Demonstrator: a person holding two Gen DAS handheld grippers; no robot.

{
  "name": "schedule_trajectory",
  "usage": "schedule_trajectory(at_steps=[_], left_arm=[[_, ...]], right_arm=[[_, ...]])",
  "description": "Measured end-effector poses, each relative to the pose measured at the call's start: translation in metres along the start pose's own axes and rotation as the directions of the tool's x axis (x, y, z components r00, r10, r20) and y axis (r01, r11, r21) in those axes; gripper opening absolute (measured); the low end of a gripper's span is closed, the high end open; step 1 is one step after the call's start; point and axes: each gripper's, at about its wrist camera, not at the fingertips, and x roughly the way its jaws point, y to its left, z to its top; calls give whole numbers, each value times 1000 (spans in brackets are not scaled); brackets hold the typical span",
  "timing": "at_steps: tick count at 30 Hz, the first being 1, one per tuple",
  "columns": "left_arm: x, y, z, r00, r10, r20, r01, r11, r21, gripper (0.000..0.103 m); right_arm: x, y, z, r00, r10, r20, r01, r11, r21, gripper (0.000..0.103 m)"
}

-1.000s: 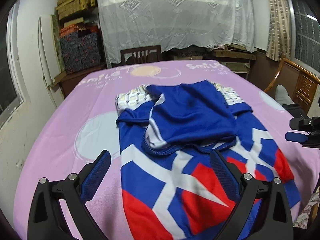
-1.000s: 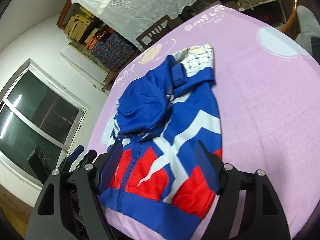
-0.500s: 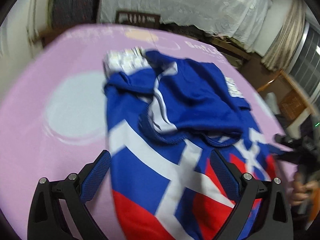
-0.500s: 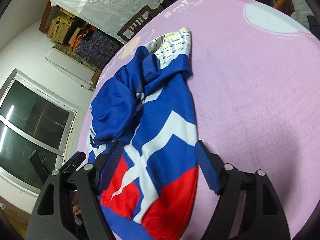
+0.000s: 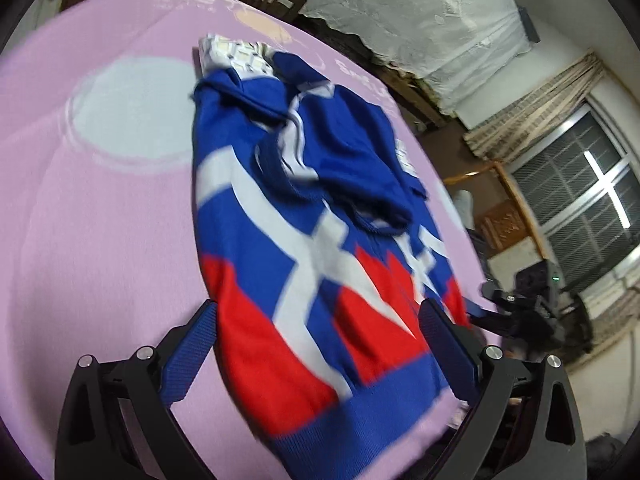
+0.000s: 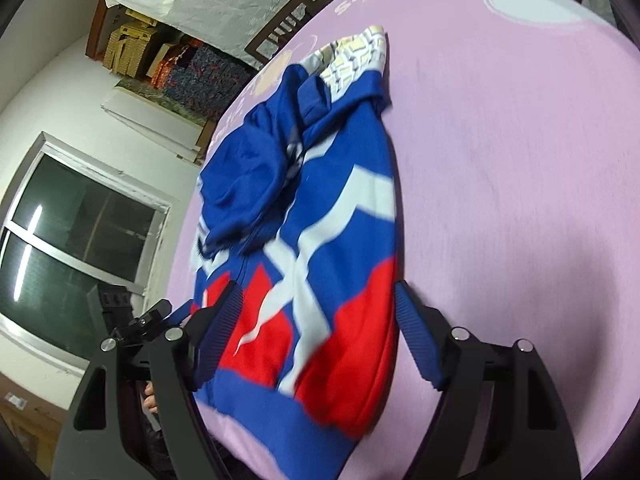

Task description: Fold large clothes

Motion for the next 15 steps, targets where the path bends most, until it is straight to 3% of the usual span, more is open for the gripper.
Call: schedule_trajectory(at_steps=[8,10,14,15], left_arm=[[-4,-13,-31,993,-112,-47,114,992,46,99],[0,-15,-32,993,-108,-46,111,991,68,98],[4,-7,-24,993,-115,-33,117,991,64,78],[4,-6,-22,992,-118,-33,120,991,58,76]], right_arm=[[-5,12,-32,998,26,-48,-29,998,-56,75],[-6,16,-37,999,17,-45,-21,996,-86,75],[-3,19,-39,999,22,-47,-28,993,-118,73],[-1,18,-37,998,34,-50,-39,993,-115,69]])
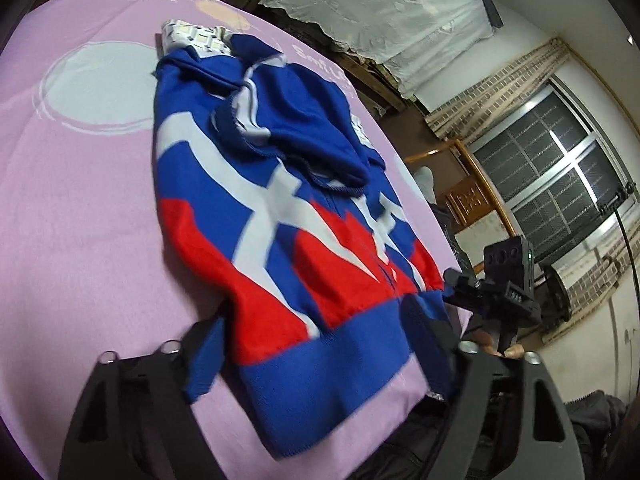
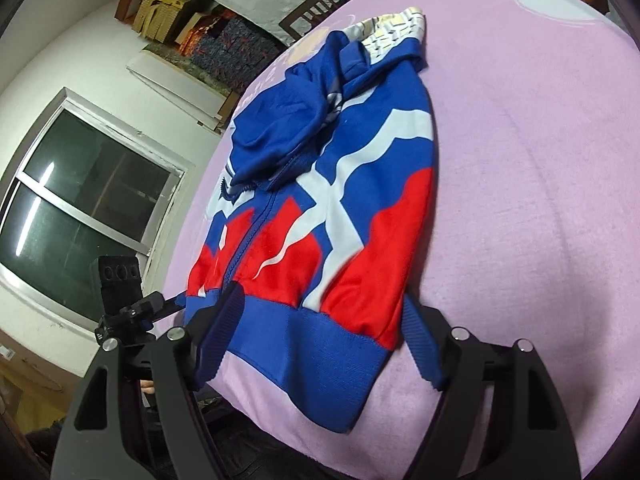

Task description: Fold large clothes

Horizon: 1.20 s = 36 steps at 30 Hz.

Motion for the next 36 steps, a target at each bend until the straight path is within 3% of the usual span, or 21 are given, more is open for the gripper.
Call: schedule_trajectory(at_steps=[4,10,12,15,16,19,22,29,36], left_arm=[[-1,1,0,1000,3,-7,-3,1000,3,70],[-4,1,-6,1000,17,10,-17,1000,9,61],[-1,3,-3,1000,24,14,-24,1000,6,55],[3,9,1,999,34,15,-34,999,-28,32],[4,11,2,999,40,13,-40,998,-38,14],[-2,14,0,999,29,32,-28,998,-58,12],[-19,8,3,996,21,86,-18,999,-33,12],[-46,-21,27,985,36,166,-43,998,36,12],[-52,-41,72,979,52,196,-69,995,78,12]], right_arm=[[6,-4,6,1000,-9,-6,9,1000,-5,50],[6,-5,5,999,-42,-10,42,998,-43,35],[6,-7,4,999,-35,-5,34,998,-46,35],[7,-4,2,999,-42,2,42,996,-78,35],[7,-3,1,999,-48,6,48,995,-87,35],[6,-2,0,996,-81,21,83,992,-90,24],[2,-3,0,999,-40,37,43,996,-75,17],[-14,2,16,993,109,50,-108,994,-32,16],[-26,22,56,981,184,67,-181,982,-45,16]])
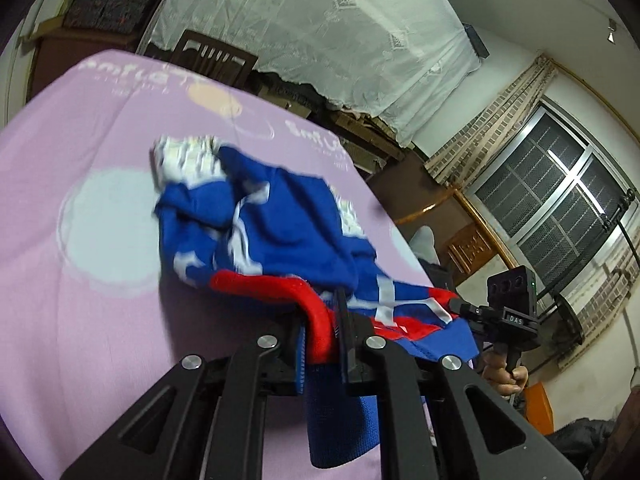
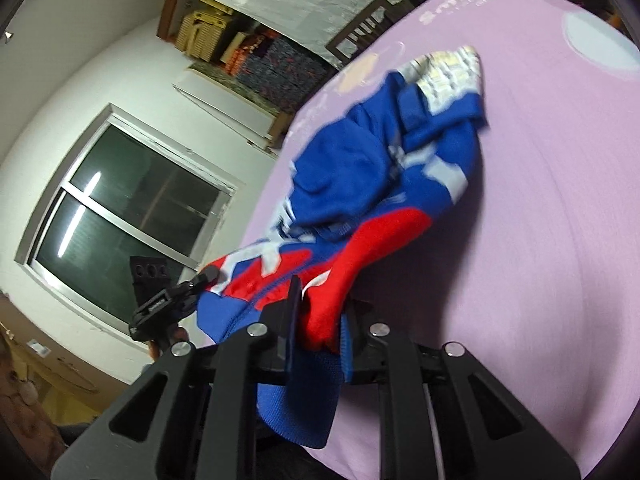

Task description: Fold large clothes

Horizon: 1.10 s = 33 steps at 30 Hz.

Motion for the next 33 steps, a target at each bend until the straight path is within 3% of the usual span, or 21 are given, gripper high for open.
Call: schedule_trajectory(at_steps=[13,20,27,33], left_arm=[[50,23,111,997,71,3,-71,997,-11,12],[109,67,158,992,114,-46,-117,990,-77,12],[180,137,162,980,122,-158,-156,963,-219,12],[194,156,154,979,81,-188,-129,957,-259,14]], right_arm=[[35,-1,131,999,21,42,-23,999,47,16],[78,-39,197,999,-12,43,6,991,136,16],[132,-114,227,996,-85,-20,88,953,290,16],[158,-150,219,994,-82,-69,101,936,336,13]])
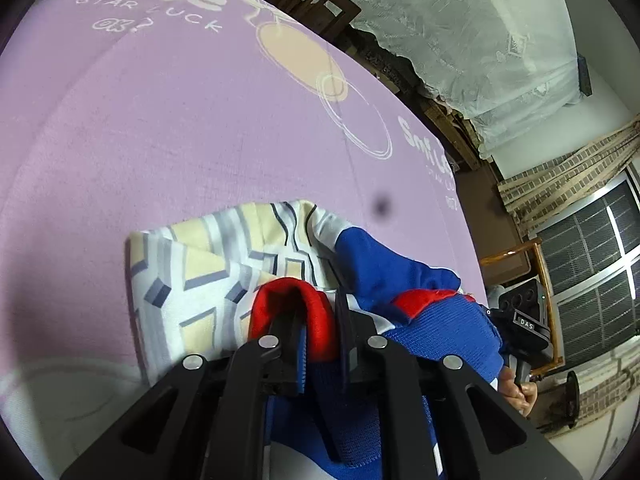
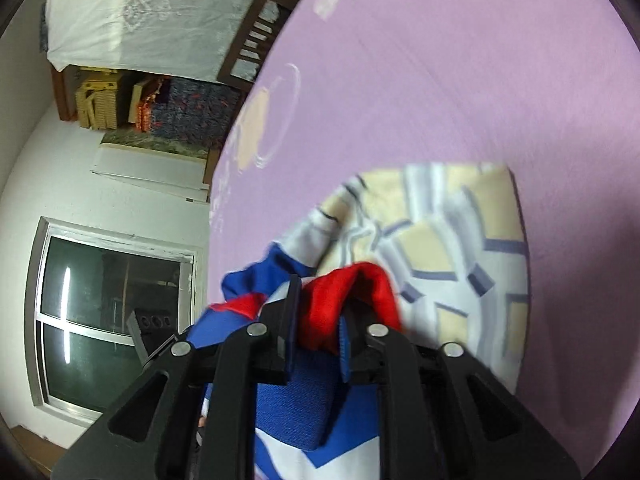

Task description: Fold large clothes

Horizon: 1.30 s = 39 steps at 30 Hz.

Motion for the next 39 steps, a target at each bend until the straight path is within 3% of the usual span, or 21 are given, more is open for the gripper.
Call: schedule_trajectory(at_steps=[3,4,6,7,8,9,10,13,16,22,26,29,32,35,39], left_arm=[[-9,-1,0,1000,-14,7,14,1000,-9,18],[-15,-3,1,1000,-27,16,27,1000,-11,26],[-37,-10,1,996,-66,57,66,998,1,52],[-48,-13,0,994,-65,90,64,998,8,67],[-65,-18,-1,988,-51,146,47,999,27,73],[-74,-21,-1,984,-46,171,40,998,39,73],[-84,-22,-1,980,-48,191,40,998,49,73],[-97,-20,-6,974,-31,224,19,998,57,73],[-92,-17,-15,980,29,197,-45,996,76,73],[-85,-6,-46,990,103,96,-119,978,172,73],[-64,-19,-61,988,154,35,-157,950,271,73],[-53,-35,-61,975,217,51,-222,917,332,73],[-40,-38,-41,971,239,29,-235,920,314,73],[-27,-31,-10,961,272,37,-273,930,248,73],[-32,-21,16,975,211,62,-218,968,127,73]], right_arm=[[1,0,0,1000,5,-5,-5,1000,2,14],[0,0,0,1000,15,-9,-15,1000,2,17],[-5,3,2,999,45,-8,-45,999,1,25],[-11,6,3,998,59,4,-59,998,-7,39],[-21,12,4,996,87,25,-86,996,-26,49],[-30,16,5,993,107,42,-106,994,-42,65],[-39,21,4,991,120,65,-116,991,-60,71],[-66,32,3,981,142,129,-128,985,-116,72],[-80,34,-1,981,114,160,-92,986,-137,73],[-86,27,-33,986,-63,157,93,976,-195,72],[-81,34,-68,969,-194,156,235,917,-321,72],[-65,41,-87,954,-268,137,301,861,-409,72],[-51,50,-90,937,-322,136,347,811,-472,72],[-33,62,-69,913,-378,156,403,771,-493,71],[-22,73,-15,922,-348,171,388,823,-414,66]])
